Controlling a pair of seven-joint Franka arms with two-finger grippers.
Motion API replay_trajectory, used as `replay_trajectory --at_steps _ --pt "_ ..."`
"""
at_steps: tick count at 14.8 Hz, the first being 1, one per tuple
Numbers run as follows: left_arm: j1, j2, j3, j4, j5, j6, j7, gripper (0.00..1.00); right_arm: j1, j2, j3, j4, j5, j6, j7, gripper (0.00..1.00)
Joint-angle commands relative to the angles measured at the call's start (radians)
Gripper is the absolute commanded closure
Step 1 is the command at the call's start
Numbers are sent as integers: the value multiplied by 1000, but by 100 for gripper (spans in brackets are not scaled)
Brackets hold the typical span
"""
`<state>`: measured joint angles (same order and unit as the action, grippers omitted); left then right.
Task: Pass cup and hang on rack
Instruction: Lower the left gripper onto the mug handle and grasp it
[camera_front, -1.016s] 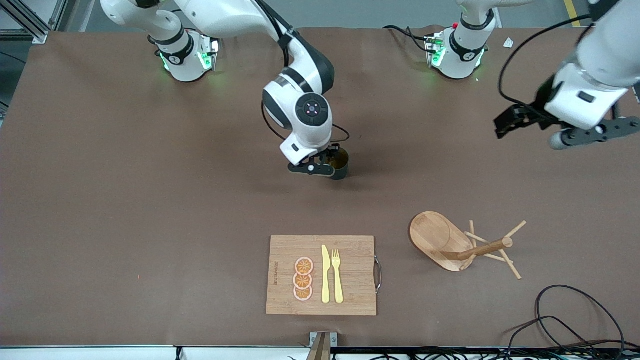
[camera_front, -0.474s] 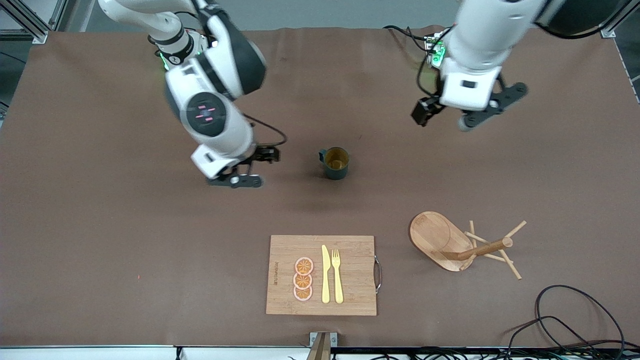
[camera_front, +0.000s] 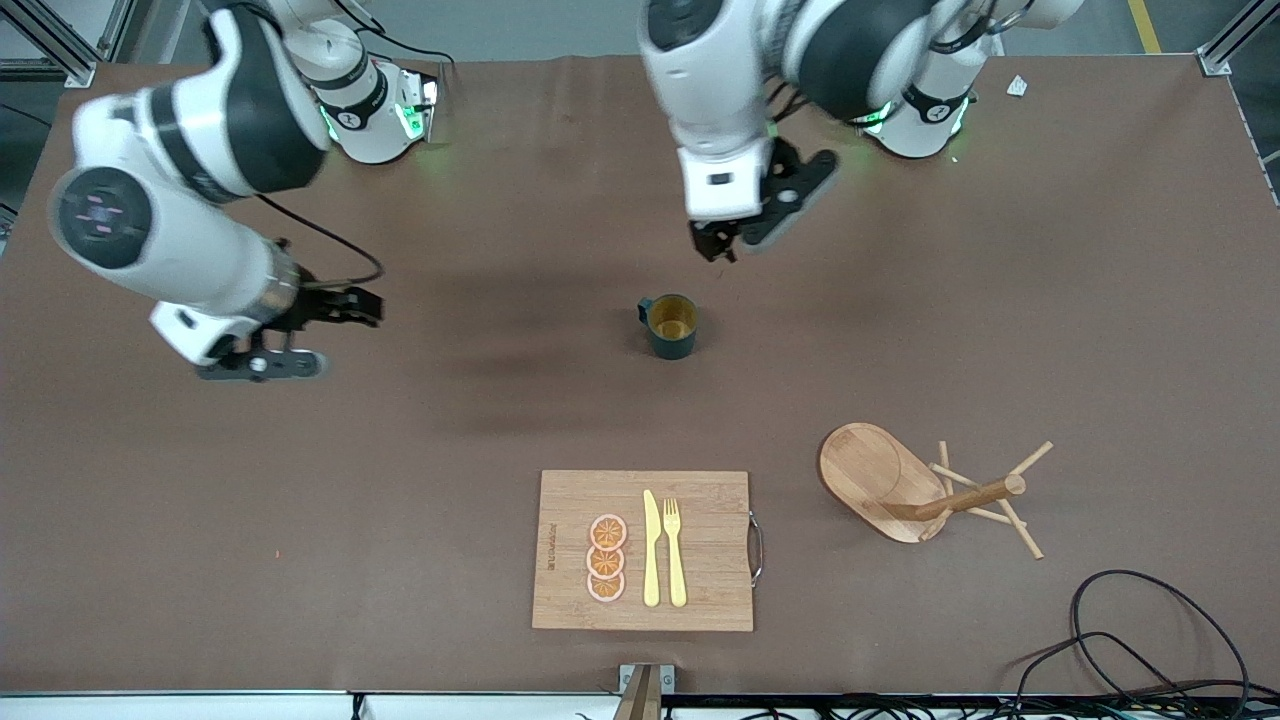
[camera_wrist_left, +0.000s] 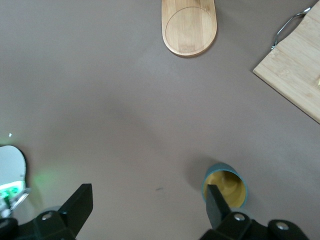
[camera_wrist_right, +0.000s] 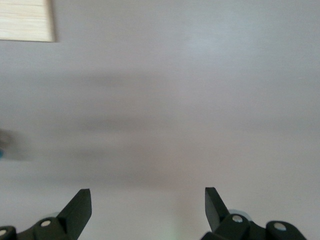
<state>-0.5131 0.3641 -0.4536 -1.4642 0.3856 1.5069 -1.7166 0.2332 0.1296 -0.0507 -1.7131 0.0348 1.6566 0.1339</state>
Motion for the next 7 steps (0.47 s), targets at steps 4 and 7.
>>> replay_trajectory --at_steps 4,7 --pt "-276 326 13 140 313 -13 -406 0 -210 -74 23 33 -41 -138 -97 0" --pt "-396 424 67 168 420 -7 -527 0 -247 -73 23 85 -47 -184 -97 0"
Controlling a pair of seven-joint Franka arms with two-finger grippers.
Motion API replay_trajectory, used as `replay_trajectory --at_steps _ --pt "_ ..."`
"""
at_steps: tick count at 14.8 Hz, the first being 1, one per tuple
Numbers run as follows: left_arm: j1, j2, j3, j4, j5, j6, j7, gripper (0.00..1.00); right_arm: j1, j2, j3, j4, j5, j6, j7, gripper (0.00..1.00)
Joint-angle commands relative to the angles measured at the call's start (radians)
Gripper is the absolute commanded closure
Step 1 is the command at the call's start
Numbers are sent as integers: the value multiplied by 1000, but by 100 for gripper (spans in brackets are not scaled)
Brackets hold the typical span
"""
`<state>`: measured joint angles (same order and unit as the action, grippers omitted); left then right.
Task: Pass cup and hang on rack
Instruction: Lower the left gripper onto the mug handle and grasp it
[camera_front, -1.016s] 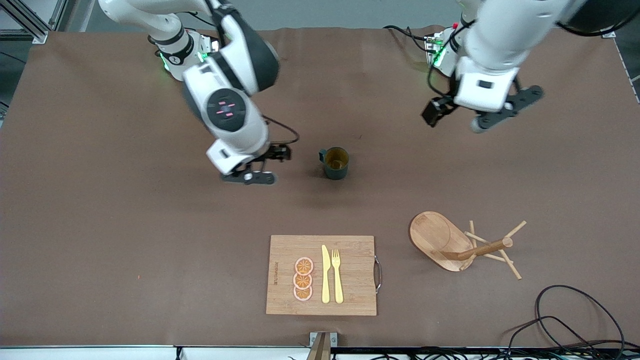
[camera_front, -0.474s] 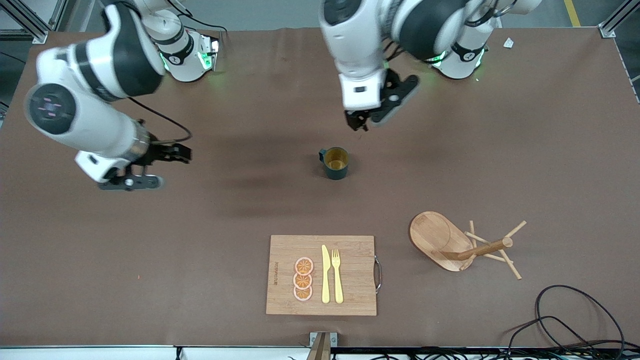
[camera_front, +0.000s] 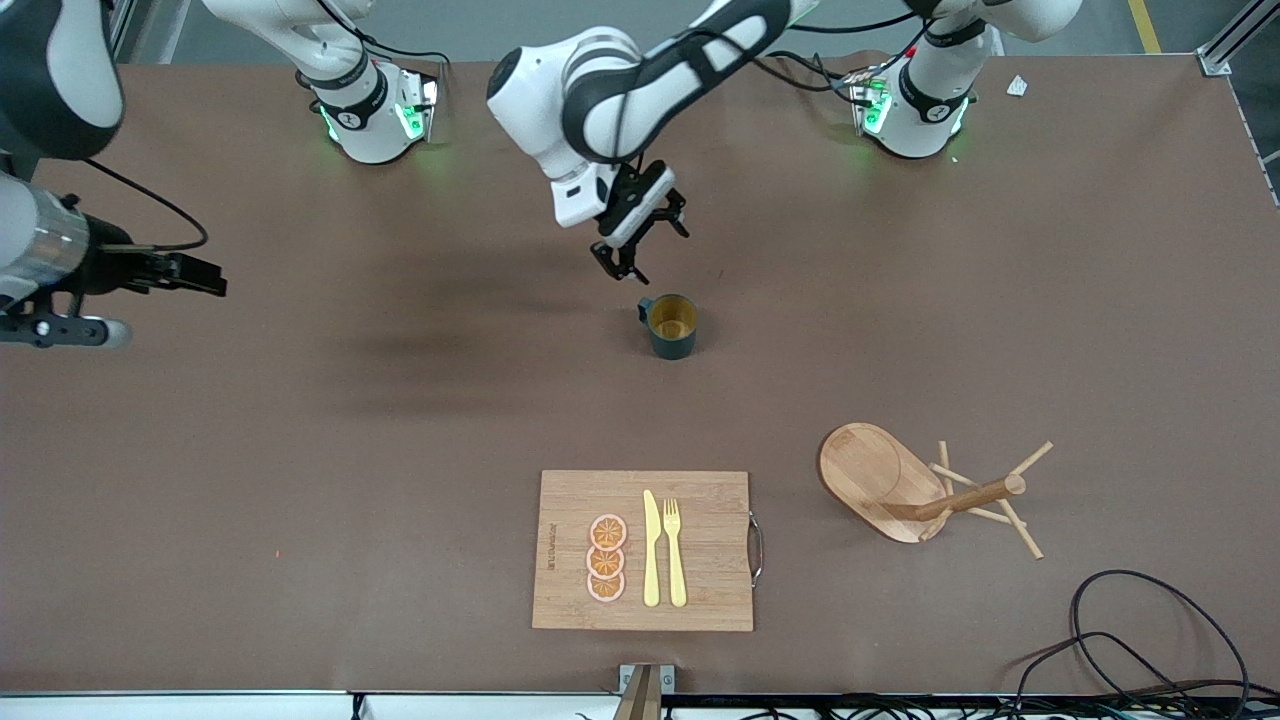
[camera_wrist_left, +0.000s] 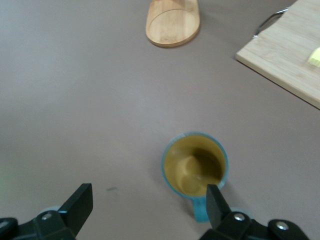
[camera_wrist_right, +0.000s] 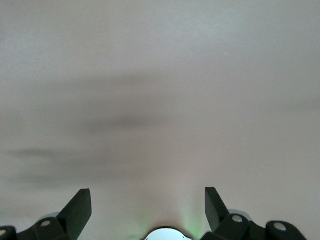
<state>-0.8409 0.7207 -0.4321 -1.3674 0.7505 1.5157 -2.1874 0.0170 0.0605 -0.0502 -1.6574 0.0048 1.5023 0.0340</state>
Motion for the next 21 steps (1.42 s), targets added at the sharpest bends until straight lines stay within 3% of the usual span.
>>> replay_trajectory --at_steps 1,3,5,7,14,16,21 --pt "-122 98 96 89 75 6 -89 0 -49 -4 23 42 -17 -30 1 0" --pt "-211 144 206 112 75 52 -103 0 -80 1 24 76 -12 -31 3 0" --pt "-233 174 256 120 75 99 -127 0 -97 18 24 123 0 -48 3 0" --pt "-231 201 266 120 75 141 -161 0 -94 28 24 183 -2 -94 4 0" --pt "-233 279 291 120 76 189 -216 3 -55 22 33 180 1 -136 6 0" --pt "-233 283 296 119 76 201 -218 18 -52 19 33 174 3 -145 6 0" --pt "-230 281 297 120 78 202 -210 77 -48 10 29 166 4 -140 6 0"
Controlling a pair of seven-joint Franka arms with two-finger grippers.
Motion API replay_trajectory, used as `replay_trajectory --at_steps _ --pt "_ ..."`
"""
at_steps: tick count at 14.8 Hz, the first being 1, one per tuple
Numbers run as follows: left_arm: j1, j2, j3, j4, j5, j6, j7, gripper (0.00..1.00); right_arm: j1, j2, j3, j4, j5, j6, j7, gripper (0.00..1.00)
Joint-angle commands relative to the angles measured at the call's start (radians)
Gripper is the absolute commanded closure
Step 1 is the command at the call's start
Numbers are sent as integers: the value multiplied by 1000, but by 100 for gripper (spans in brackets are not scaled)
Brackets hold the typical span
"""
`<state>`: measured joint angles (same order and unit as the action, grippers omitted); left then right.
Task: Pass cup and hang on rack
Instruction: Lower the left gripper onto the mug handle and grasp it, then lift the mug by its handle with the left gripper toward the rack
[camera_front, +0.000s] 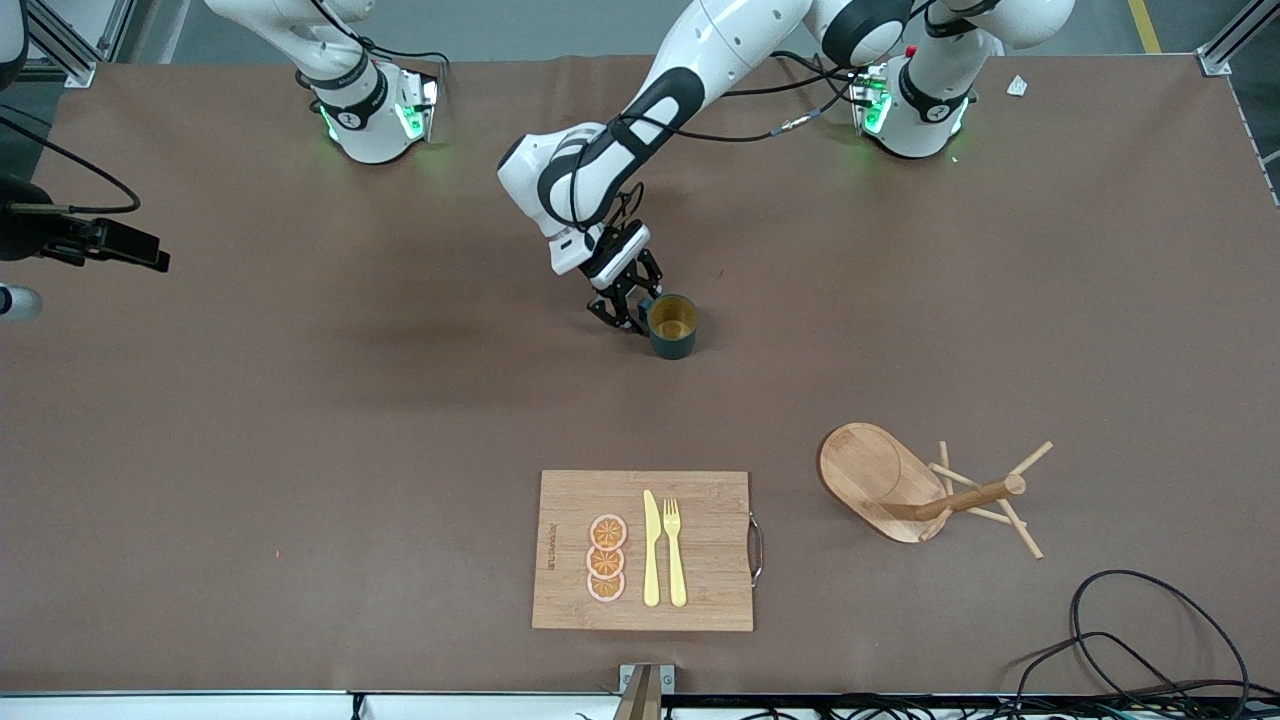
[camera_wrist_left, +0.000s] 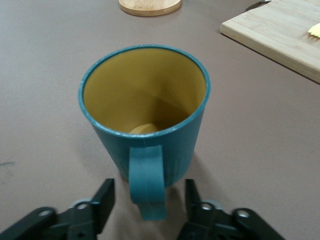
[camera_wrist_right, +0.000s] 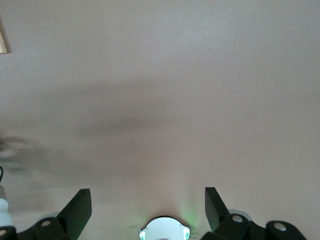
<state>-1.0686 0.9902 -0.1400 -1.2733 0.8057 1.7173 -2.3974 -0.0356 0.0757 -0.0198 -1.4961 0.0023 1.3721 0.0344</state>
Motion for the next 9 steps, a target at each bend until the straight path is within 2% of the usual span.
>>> replay_trajectory --at_steps 1,2,3,5,9 --pt "-2 10 5 26 21 1 1 87 14 -8 -5 4 7 -16 5 0" --pt "1 5 4 26 21 1 3 94 17 -25 -5 -13 7 -11 5 0" --pt "4 -2 3 28 21 2 4 95 22 -51 -6 -42 5 2 4 0" --pt "21 -37 -3 26 10 1 26 96 26 -97 -6 -84 5 31 4 0" --pt "125 -128 -35 26 -92 47 115 97 31 -131 -6 -88 5 21 4 0"
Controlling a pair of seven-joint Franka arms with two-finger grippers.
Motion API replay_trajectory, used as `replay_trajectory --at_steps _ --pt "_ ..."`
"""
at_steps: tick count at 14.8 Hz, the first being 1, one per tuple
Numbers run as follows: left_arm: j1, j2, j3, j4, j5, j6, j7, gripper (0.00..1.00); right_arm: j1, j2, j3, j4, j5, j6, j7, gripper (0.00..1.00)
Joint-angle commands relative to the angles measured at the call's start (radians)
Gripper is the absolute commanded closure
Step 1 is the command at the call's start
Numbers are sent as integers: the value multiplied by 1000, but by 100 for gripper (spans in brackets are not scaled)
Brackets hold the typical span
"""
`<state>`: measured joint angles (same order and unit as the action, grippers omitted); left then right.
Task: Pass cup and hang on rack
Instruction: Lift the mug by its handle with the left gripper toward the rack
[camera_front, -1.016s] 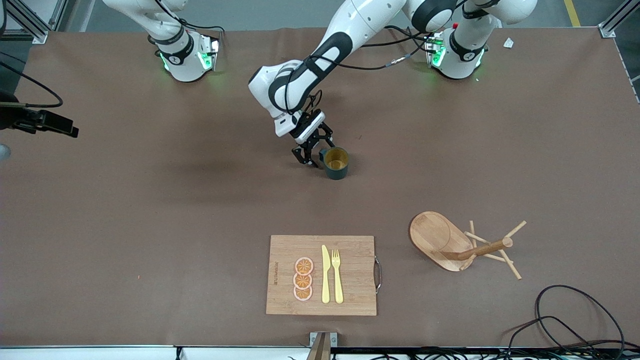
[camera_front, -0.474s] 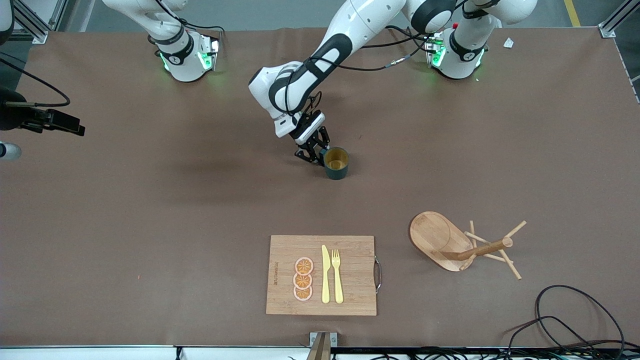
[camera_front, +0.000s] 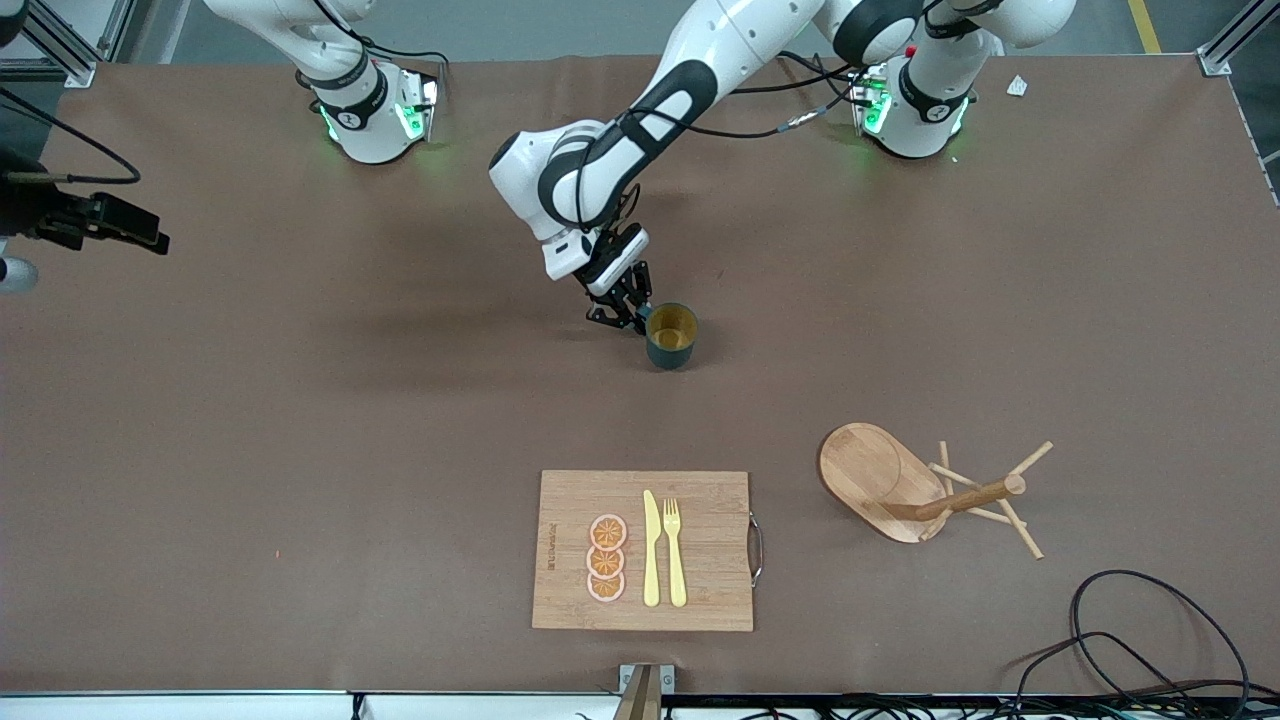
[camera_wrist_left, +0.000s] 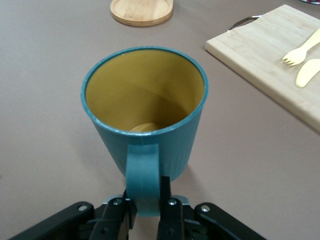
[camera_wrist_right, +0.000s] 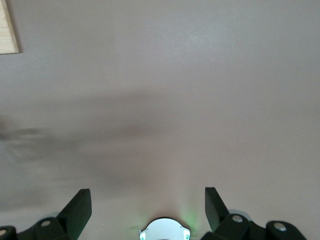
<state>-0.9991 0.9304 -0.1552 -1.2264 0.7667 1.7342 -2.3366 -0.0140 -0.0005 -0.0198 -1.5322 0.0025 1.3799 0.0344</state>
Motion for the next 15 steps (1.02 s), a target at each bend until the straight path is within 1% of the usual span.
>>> replay_trajectory --at_steps 1,2,4,7,11,13,15 --pt "79 -93 -20 -21 -87 53 72 99 8 -67 -8 -54 5 8 4 0" --pt "120 -134 -20 -22 -146 82 110 99 2 -76 -8 -58 5 2 4 0" --pt "201 -212 -20 -25 -303 134 250 99 -3 -96 -6 -68 7 -10 5 0" --pt "316 -309 -21 -28 -531 174 411 99 -1 -116 -5 -74 7 -9 5 0" --pt "459 -386 -21 -30 -809 225 601 99 -3 -122 -3 -59 7 10 2 0" --pt "536 -412 -21 -36 -981 226 728 99 -3 -121 -6 -48 7 8 -1 0" --pt "615 -444 -23 -59 -1101 219 891 99 -3 -119 -6 -45 7 11 -7 0"
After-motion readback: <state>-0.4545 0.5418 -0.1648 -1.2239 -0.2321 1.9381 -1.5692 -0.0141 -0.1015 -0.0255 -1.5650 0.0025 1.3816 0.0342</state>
